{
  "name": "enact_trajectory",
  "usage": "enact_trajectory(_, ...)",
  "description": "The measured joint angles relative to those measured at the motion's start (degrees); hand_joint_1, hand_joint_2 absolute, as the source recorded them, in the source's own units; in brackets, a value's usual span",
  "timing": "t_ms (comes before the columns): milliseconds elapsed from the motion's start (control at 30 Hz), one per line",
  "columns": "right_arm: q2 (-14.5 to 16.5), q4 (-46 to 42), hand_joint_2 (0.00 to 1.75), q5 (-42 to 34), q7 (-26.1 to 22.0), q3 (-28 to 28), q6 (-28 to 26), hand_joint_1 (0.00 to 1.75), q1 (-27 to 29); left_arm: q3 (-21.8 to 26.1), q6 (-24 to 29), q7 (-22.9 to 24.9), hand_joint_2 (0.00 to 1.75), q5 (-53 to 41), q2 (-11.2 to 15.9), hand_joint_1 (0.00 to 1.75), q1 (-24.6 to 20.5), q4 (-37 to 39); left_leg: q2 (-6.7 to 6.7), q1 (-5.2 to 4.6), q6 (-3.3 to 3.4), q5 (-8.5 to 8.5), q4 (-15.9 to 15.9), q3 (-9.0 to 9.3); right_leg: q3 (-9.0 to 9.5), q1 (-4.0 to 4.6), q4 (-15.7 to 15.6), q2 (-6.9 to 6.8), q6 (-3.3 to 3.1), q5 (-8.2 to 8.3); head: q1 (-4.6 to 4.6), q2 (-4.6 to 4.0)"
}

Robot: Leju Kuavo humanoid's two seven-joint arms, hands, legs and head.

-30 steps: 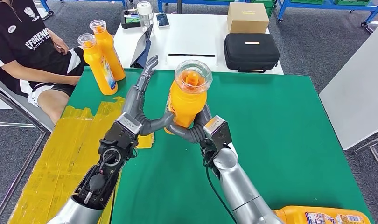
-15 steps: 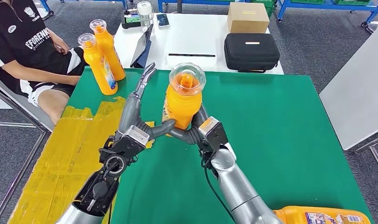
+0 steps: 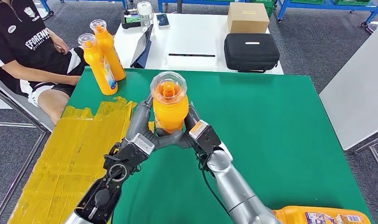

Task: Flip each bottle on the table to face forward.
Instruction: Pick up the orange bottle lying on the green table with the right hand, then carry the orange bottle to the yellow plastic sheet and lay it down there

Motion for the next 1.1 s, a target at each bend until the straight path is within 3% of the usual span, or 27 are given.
enact_trajectory(233,0.11,0.69,1.75,1.38,0.25,1.13,0.25,1.75,-0.01,0.17,-2.92,0.39,1.75,3.50,0.00,0.04,-0.19,0.00,0.00,0.00,0.00,0.00,0.00,0.00,0.00,0.00,0.00,0.00,0.00,0.00,-0.01,0.00)
enact_trajectory(267,0.11,0.82,1.75,1.86,0.30,1.40,0.22,1.75,-0.01,0.32,-4.01,0.56,1.75,4.90,0.00,0.30,-0.38,0.01,0.00,0.00,0.00,0.00,0.00,0.00,0.00,0.00,0.00,0.00,0.00,0.00,0.00,0.00)
enact_trajectory(367,0.24,1.26,1.75,3.11,0.50,2.33,-0.27,1.75,-0.09,1.50,-7.60,1.10,1.75,9.70,0.04,1.37,-1.55,0.17,0.00,0.00,0.00,0.00,0.00,0.00,0.00,0.00,0.00,0.00,0.00,0.00,0.00,0.00)
enact_trajectory(400,0.32,1.41,1.75,3.41,0.56,2.53,-0.58,1.75,-0.24,2.03,-8.86,1.25,1.75,11.29,0.07,1.49,-2.01,0.30,0.00,0.00,0.00,0.01,0.00,0.01,0.00,0.00,0.00,0.00,0.00,0.00,-0.01,0.00)
enact_trajectory(567,0.44,2.14,1.75,4.01,0.80,3.23,-1.63,1.75,-1.40,3.78,-12.78,1.72,1.75,15.68,0.11,1.74,-3.53,1.20,0.03,0.00,-0.01,0.01,0.00,0.03,0.00,0.00,0.00,0.01,0.00,0.00,-0.01,0.00)
enact_trajectory(1100,0.43,3.25,1.75,3.98,1.44,3.25,-2.67,1.75,-1.59,4.21,-15.59,1.80,1.75,19.88,0.03,1.75,-6.12,5.72,0.04,0.00,-0.01,0.01,0.00,0.03,0.00,0.00,0.00,0.01,0.00,0.00,-0.02,0.00)
